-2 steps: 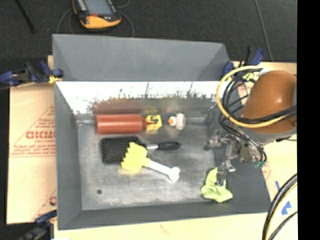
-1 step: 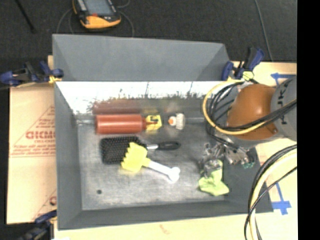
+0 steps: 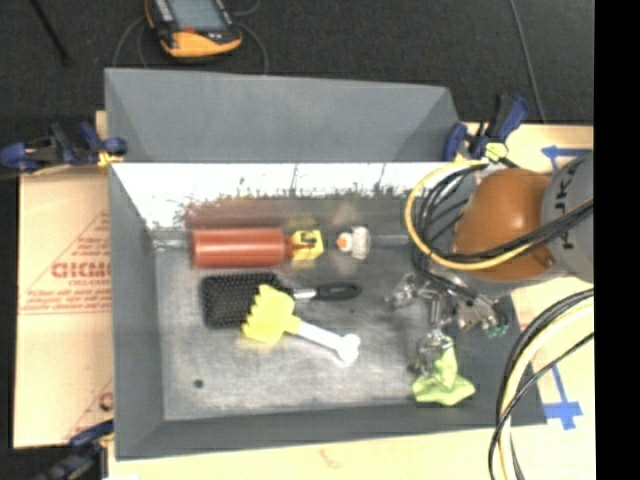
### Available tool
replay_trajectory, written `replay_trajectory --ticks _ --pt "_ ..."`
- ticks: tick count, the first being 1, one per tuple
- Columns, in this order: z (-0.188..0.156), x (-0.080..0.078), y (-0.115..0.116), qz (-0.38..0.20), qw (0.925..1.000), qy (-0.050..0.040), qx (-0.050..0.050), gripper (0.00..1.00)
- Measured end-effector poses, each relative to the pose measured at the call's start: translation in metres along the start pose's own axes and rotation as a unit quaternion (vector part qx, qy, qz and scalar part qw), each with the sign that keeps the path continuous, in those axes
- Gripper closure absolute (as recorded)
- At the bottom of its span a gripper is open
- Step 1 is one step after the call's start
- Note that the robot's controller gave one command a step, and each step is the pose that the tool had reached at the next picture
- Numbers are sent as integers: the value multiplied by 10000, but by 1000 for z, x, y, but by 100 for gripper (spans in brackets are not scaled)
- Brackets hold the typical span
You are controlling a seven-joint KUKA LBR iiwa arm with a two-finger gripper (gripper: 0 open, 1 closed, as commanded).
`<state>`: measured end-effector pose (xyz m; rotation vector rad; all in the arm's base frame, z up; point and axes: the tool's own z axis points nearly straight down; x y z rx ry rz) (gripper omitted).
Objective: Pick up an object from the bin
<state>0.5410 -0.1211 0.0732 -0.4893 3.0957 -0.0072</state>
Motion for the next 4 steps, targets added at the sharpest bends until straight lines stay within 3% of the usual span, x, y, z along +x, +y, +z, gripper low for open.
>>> replay_trajectory --ticks 1,2,3,4 --pt "0 0 0 -3 10000 0 0 0" --pt "0 22 -8 -407 9992 -39 -4 0" --pt "-5 57 -10 -679 9977 -90 -5 0" --pt "-2 71 -10 -974 9952 -23 -3 100"
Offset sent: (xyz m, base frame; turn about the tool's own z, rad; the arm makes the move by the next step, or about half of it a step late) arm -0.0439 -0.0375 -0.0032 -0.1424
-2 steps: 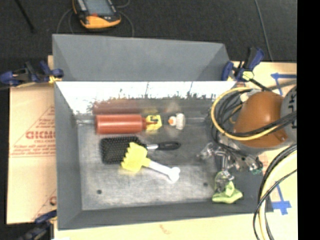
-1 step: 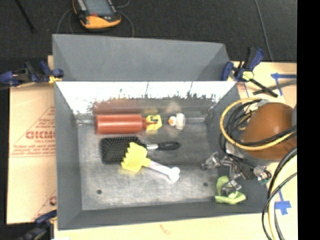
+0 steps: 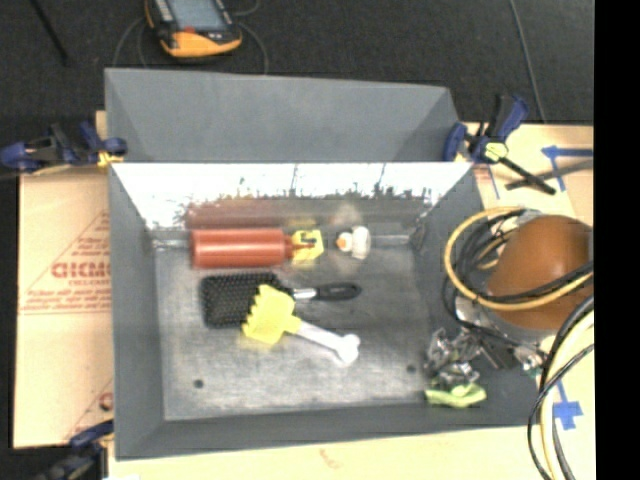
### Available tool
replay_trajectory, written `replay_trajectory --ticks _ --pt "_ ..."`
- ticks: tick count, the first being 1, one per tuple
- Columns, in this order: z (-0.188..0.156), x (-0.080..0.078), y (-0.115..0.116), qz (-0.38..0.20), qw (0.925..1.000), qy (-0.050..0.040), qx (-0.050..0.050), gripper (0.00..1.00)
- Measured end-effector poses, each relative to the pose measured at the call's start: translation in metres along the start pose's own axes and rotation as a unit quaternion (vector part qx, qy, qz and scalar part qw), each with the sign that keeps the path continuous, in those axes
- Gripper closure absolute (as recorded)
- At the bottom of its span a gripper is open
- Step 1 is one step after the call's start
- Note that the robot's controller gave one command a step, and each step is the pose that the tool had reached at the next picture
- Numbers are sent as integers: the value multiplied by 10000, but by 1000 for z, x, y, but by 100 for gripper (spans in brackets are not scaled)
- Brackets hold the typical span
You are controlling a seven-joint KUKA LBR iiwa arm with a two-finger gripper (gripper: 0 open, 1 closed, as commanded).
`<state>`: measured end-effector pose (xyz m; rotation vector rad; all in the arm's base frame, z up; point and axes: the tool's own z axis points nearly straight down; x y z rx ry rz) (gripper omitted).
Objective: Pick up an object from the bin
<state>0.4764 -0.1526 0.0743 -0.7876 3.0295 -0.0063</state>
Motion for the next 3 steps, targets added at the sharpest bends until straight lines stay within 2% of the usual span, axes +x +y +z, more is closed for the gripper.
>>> replay_trajectory --ticks 2,3 --pt "0 0 0 -13 10000 1 3 100" --pt "-58 2 1 17 10000 58 -44 100"
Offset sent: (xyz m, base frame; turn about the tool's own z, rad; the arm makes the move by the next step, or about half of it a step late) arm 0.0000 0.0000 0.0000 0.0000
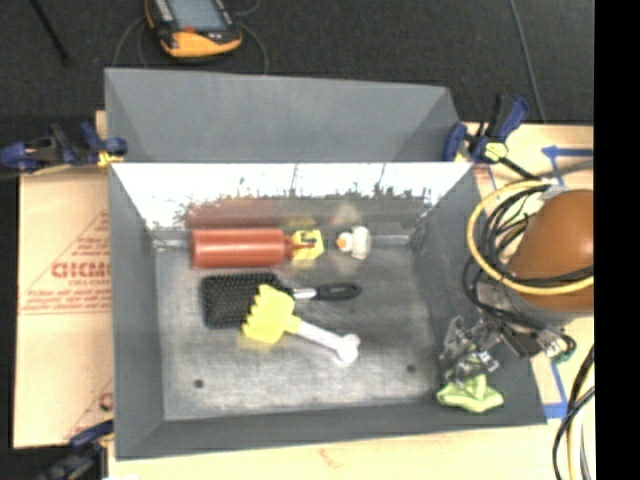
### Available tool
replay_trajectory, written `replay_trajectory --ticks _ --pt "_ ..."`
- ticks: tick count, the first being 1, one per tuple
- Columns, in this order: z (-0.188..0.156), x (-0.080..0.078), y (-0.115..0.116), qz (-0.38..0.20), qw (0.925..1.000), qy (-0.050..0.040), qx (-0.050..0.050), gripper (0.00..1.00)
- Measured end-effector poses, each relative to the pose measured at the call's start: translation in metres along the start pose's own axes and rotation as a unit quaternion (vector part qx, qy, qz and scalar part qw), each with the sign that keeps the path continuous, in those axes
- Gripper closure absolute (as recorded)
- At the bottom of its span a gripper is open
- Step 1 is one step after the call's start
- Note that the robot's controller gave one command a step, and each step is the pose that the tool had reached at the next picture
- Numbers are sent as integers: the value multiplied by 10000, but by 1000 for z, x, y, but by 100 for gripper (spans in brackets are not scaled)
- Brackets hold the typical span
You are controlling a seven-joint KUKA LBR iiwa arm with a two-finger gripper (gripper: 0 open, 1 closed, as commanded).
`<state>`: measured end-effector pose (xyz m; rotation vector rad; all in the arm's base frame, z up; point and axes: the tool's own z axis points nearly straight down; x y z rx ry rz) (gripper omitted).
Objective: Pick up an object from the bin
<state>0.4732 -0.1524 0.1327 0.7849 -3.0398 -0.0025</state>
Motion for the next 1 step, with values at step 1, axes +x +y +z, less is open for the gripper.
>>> replay_trajectory --ticks 1 --pt "-14 0 0 1 10000 -6 6 100"
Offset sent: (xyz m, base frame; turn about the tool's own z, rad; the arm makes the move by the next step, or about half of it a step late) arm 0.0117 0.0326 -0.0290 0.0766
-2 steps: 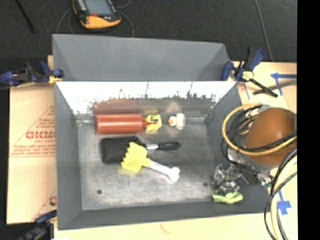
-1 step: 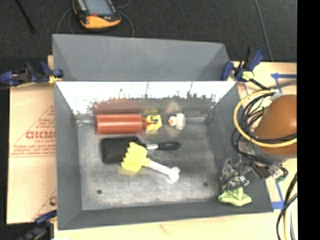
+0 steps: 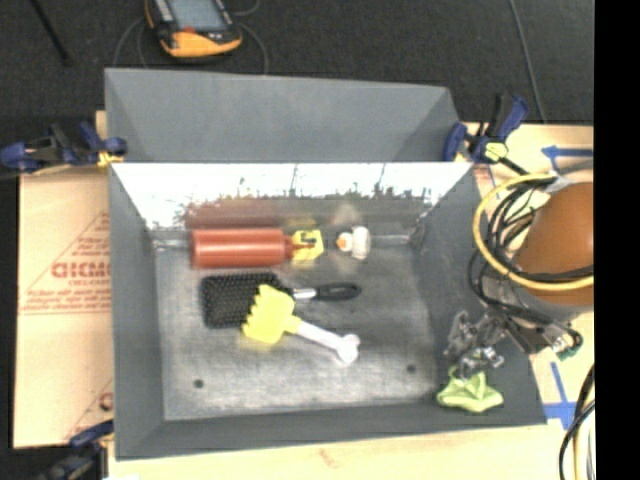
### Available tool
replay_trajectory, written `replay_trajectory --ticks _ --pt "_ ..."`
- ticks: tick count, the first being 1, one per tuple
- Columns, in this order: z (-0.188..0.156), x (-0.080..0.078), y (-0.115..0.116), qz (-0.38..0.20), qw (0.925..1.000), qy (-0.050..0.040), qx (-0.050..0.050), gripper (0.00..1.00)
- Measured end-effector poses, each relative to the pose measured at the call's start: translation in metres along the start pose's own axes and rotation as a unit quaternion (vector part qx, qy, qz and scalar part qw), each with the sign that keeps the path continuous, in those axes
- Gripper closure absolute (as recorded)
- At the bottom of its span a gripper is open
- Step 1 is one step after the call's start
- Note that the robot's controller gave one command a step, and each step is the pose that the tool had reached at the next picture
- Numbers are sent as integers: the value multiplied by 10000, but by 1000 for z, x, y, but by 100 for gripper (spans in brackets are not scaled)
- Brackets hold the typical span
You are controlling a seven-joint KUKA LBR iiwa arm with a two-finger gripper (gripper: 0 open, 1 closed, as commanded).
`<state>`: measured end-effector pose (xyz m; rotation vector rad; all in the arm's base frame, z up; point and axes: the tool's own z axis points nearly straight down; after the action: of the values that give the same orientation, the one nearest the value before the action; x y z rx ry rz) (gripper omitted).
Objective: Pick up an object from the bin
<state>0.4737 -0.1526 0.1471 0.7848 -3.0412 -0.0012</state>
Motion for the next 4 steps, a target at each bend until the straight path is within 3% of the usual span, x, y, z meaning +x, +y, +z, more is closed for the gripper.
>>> replay_trajectory --ticks 1,2,3,4 --pt "-4 -14 8 167 9998 -49 39 100" --pt "12 -39 -6 161 9999 -17 17 0" --pt "12 -39 -6 164 9999 -18 16 0" --pt "73 -7 -1 -1079 9942 -23 21 100"
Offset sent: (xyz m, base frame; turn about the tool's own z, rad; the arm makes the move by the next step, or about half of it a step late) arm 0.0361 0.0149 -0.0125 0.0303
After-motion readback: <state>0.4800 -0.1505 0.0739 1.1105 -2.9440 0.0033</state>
